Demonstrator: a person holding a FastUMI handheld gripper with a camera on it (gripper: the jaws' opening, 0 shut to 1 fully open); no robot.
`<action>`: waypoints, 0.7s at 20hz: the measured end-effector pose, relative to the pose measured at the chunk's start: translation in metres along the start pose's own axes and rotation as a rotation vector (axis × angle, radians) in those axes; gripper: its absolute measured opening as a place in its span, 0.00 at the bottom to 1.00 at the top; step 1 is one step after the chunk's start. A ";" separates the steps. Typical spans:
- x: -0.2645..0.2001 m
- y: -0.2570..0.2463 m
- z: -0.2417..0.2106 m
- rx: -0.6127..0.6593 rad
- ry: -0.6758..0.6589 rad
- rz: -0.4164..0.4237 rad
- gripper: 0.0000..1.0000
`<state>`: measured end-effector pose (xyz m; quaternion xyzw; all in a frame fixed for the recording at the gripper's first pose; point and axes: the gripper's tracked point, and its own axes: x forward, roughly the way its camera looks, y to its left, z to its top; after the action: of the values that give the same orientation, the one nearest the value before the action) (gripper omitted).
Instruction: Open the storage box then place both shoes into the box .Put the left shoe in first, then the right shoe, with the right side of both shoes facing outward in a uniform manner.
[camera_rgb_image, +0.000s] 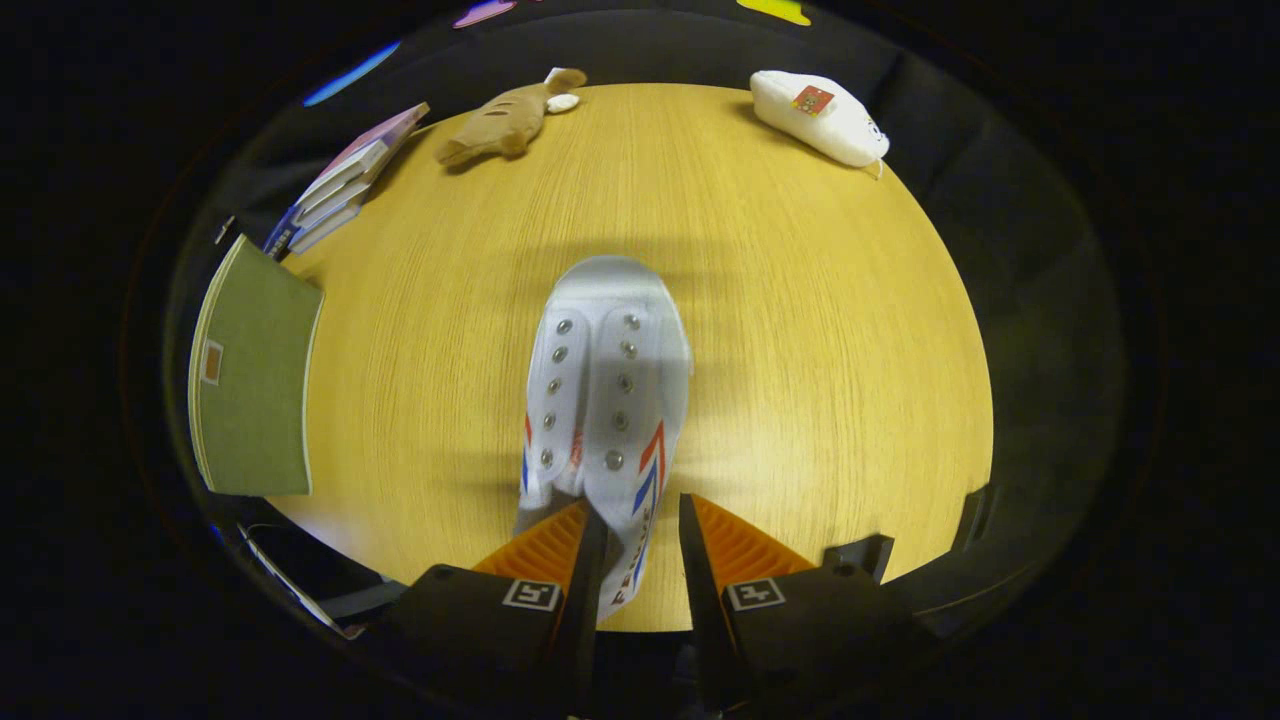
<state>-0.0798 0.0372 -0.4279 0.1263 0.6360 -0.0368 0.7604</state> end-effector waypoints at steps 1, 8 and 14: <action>0.003 0.000 -0.001 0.001 0.020 0.000 0.45; 0.022 -0.009 -0.011 -0.097 0.076 -0.031 0.07; 0.005 -0.001 -0.001 0.038 0.044 0.103 0.05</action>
<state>-0.0803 0.0365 -0.4330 0.1740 0.6445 -0.0066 0.7445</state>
